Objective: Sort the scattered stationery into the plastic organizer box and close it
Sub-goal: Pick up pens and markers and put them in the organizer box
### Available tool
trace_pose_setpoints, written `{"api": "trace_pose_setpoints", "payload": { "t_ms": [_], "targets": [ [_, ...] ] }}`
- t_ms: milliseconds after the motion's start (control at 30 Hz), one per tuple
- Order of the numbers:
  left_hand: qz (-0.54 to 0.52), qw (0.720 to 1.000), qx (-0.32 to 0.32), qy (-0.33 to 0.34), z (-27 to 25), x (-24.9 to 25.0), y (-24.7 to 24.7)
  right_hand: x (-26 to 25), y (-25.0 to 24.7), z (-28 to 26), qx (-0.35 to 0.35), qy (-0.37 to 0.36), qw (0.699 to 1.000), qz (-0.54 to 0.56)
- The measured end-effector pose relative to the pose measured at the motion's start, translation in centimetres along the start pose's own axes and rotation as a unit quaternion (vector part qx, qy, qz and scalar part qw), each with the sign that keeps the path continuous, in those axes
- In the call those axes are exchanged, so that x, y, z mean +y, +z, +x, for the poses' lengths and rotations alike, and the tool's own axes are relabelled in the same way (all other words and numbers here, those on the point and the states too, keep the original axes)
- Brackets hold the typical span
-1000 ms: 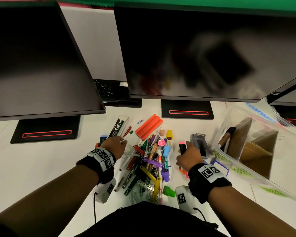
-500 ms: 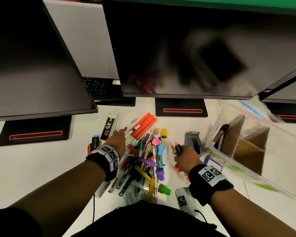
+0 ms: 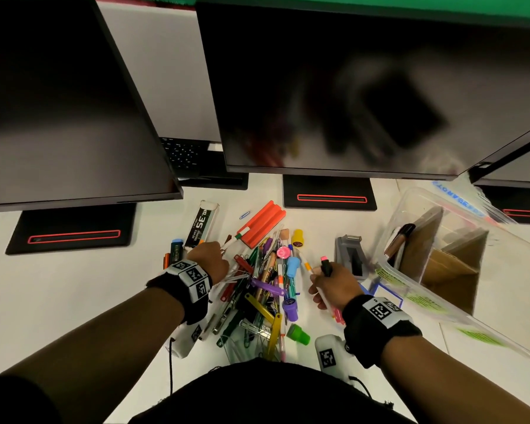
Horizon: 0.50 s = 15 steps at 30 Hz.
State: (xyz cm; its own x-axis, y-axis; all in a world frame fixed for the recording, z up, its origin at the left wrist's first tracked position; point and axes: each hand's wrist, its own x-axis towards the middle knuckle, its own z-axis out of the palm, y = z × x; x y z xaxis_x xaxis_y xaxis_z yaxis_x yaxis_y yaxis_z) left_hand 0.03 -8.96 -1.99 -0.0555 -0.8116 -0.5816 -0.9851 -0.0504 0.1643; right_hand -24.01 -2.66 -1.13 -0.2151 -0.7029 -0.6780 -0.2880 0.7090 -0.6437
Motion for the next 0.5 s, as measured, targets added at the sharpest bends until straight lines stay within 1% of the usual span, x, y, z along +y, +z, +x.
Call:
{"api": "trace_pose_setpoints", "payload": {
  "t_ms": [67, 167, 233, 267, 300, 333, 367, 400, 500],
  "targets": [
    [-0.013, 1.0, 0.0, -0.014, -0.5, -0.5, -0.3, 0.0, -0.1, 0.4, 0.02, 0.008, 1.0, 0.0],
    [-0.046, 0.999, -0.006, -0.009, -1.3, -1.0, -0.1, 0.1, 0.1, 1.0, 0.055, -0.005, 0.998, -0.012],
    [-0.061, 0.997, 0.024, -0.038, -1.6, -1.0, -0.3, 0.1, 0.4, 1.1, 0.077, -0.024, 0.997, -0.02],
    [-0.044, 0.997, 0.046, -0.035, -1.6, -1.1, -0.2, 0.0, 0.6, 1.1, 0.085, -0.036, 0.995, -0.041],
    [-0.056, 0.996, 0.06, -0.042, -1.6, -1.2, -0.1, -0.1, 0.7, 1.1, 0.089, -0.048, 0.992, -0.077],
    [-0.064, 0.995, 0.061, -0.038, -1.6, -1.2, 0.2, -0.1, 0.9, 1.1, 0.086, -0.055, 0.988, -0.118],
    [-0.074, 0.995, 0.051, -0.038, -1.7, -1.4, 0.3, -0.3, 1.0, 0.9, 0.078, -0.049, 0.983, -0.157],
    [-0.084, 0.995, 0.041, -0.023, -1.8, -1.6, 0.4, -0.2, 1.2, 0.9, 0.072, -0.045, 0.979, -0.185],
    [-0.094, 0.995, 0.016, 0.016, -2.4, -2.1, 0.8, -0.5, 2.2, 0.7, 0.066, -0.055, 0.969, -0.231]
  ]
}}
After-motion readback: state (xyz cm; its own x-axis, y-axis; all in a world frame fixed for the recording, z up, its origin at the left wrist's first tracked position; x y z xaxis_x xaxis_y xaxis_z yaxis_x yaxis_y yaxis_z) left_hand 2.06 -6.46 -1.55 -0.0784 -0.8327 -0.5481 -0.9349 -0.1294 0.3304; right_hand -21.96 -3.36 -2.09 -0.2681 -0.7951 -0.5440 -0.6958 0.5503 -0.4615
